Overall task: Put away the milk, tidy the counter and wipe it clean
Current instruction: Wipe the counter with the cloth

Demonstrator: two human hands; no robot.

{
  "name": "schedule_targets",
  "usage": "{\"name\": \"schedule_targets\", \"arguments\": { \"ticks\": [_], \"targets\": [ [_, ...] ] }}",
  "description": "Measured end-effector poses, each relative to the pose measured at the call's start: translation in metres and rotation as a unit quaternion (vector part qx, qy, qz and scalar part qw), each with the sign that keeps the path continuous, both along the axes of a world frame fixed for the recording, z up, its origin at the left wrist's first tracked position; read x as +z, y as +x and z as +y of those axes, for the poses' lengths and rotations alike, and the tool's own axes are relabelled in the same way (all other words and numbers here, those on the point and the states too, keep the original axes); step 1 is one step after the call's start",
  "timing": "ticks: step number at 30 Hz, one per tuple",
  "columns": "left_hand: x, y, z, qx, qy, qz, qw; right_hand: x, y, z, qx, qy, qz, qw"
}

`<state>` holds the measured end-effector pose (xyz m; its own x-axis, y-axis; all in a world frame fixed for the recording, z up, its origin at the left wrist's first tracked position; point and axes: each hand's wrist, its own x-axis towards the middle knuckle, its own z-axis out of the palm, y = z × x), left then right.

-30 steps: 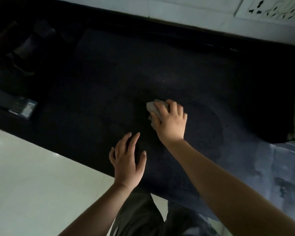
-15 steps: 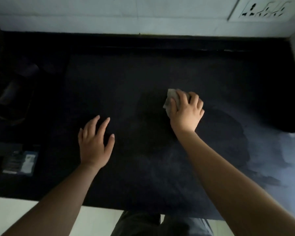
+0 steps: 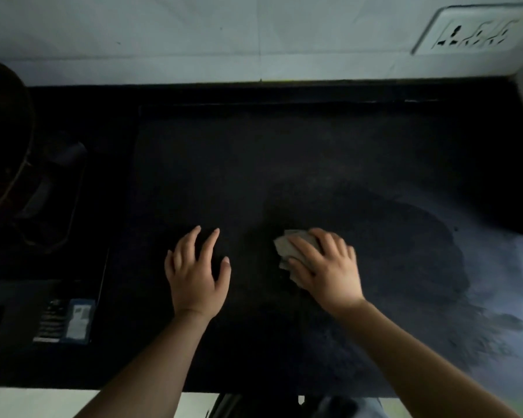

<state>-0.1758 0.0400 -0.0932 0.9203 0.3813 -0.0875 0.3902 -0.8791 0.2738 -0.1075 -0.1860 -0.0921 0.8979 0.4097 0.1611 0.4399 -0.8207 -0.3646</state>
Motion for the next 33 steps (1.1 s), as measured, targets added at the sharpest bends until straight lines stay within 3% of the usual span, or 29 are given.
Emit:
{"name": "schedule_targets", "arguments": {
  "ticks": [5,12,18,24,28,33],
  "targets": [
    [-0.003,0.0,0.002,-0.002,0.015,0.004,1.0,0.007,0.056,0.006,-0.16,-0.001,0.05,0.986],
    [-0.001,0.001,0.0,0.0,0.016,-0.006,1.0,0.008,0.029,0.075,-0.062,0.003,0.034,0.997],
    [0.0,-0.002,0.005,-0.018,-0.012,-0.011,1.0,0.008,-0.044,0.038,0.027,-0.004,0.037,0.999],
    [0.016,-0.038,-0.015,-0.096,-0.041,-0.031,0.994,0.009,-0.056,-0.036,-0.078,-0.017,0.017,0.997],
    [0.012,-0.074,-0.042,-0.135,-0.04,0.014,0.99,0.014,-0.048,-0.036,-0.172,-0.011,0.044,0.984],
    [0.008,-0.079,-0.044,-0.141,-0.02,0.046,0.989,0.011,-0.084,-0.037,-0.117,-0.011,0.034,0.992]
  ]
}}
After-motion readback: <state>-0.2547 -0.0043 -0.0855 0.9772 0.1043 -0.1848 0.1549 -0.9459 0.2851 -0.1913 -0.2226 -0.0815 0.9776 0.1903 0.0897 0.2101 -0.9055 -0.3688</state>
